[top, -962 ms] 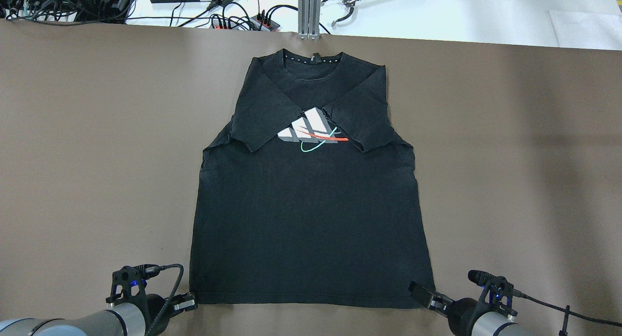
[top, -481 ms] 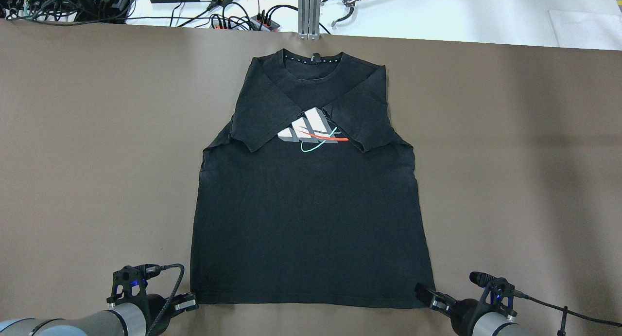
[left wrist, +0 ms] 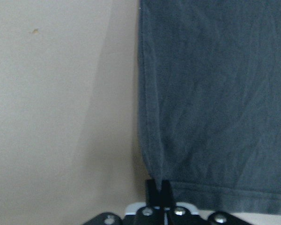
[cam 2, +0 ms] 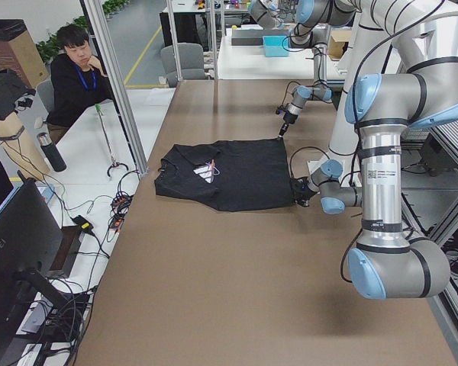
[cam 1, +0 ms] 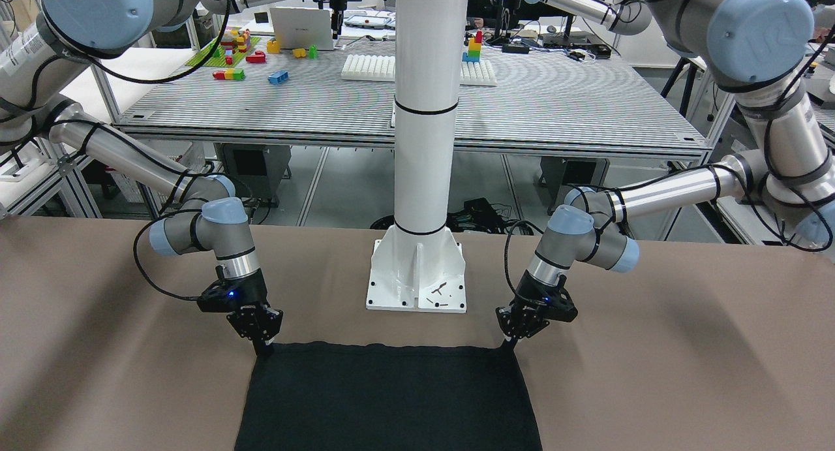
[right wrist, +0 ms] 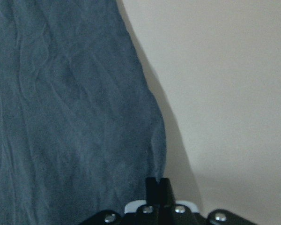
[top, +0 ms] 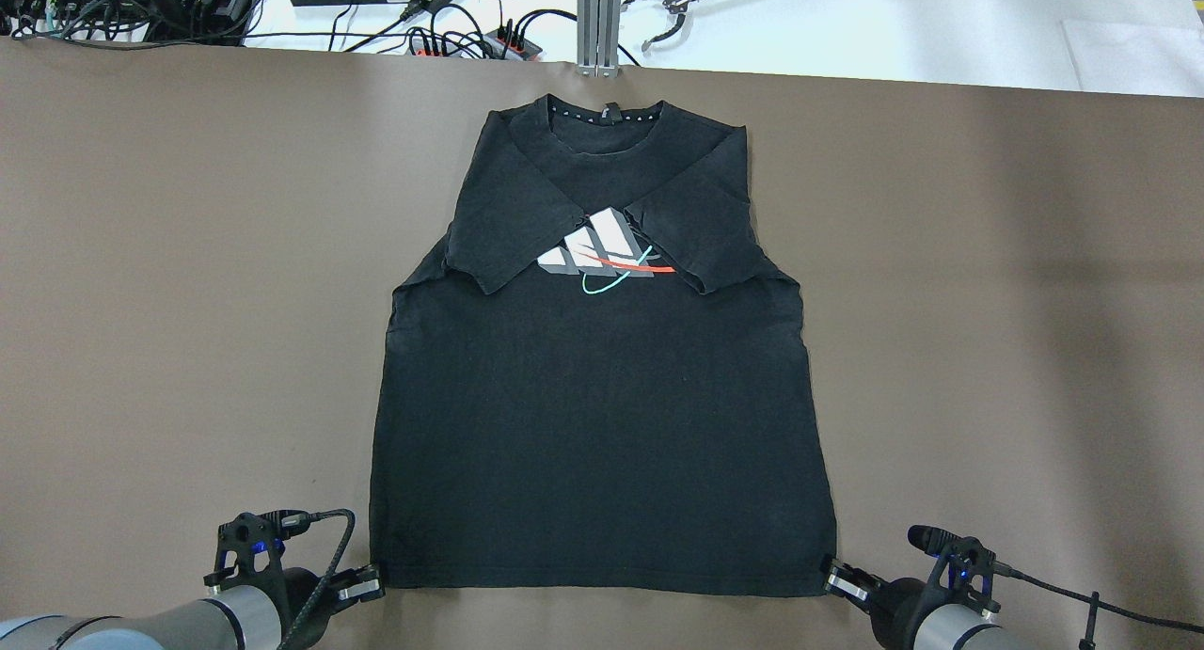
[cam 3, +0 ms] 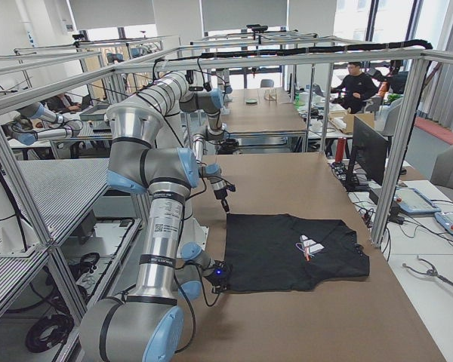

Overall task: Fold clothes
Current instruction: 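Grasp the hem corners with both grippers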

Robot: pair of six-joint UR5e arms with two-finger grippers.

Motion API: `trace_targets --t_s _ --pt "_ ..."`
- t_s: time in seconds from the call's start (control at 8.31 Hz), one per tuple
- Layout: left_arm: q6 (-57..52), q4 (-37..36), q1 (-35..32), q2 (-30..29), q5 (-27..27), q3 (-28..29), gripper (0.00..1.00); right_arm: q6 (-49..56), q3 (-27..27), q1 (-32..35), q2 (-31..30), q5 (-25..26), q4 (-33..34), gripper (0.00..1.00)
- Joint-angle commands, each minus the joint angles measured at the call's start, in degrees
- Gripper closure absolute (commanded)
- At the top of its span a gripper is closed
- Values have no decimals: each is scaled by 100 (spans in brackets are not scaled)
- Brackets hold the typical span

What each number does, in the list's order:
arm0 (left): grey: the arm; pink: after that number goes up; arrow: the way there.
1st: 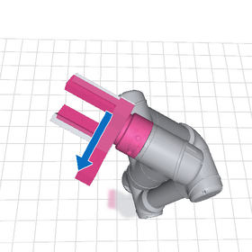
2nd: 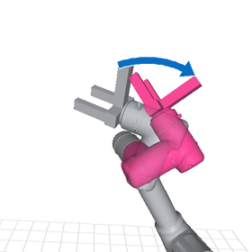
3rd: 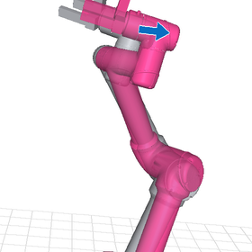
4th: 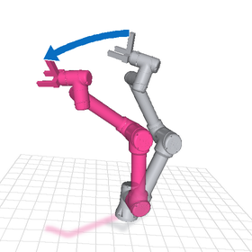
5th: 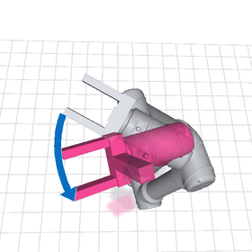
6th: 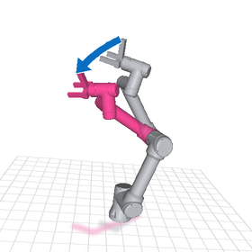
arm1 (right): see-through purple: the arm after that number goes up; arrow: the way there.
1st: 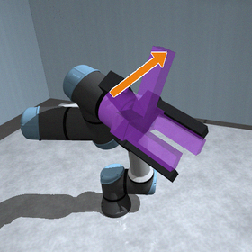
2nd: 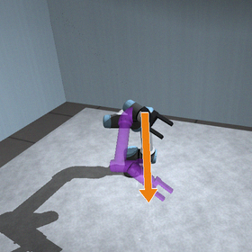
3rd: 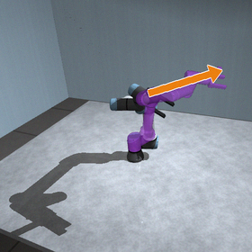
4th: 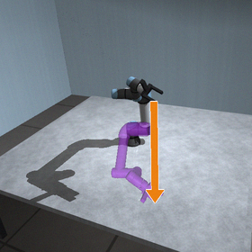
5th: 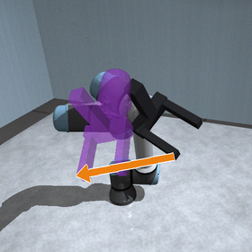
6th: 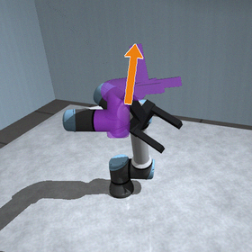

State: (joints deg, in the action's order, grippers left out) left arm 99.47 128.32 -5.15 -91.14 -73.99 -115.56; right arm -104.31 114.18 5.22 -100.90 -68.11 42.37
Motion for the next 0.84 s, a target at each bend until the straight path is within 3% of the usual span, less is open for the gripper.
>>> trace_targets --t_s 0.0,0.12,0.36,0.6,0.72 --pt "-24 -113 -39 183 -11 -579 100 104 427 31 -18 -131 78 100" --pt "-33 -758 -56 132 -141 -1034 100 435 673 31 -27 -193 105 100" --pt "-137 -2191 -904 -471 -1112 -1679 100 1224 1253 415 8 -482 192 100" --pt "-784 -3534 -1941 -1690 -2115 -1655 100 2079 1318 1869 401 -1934 621 100" --pt "-1093 -4081 -2312 -2158 -2398 -1593 100 2386 1309 2512 769 -2543 1311 100"
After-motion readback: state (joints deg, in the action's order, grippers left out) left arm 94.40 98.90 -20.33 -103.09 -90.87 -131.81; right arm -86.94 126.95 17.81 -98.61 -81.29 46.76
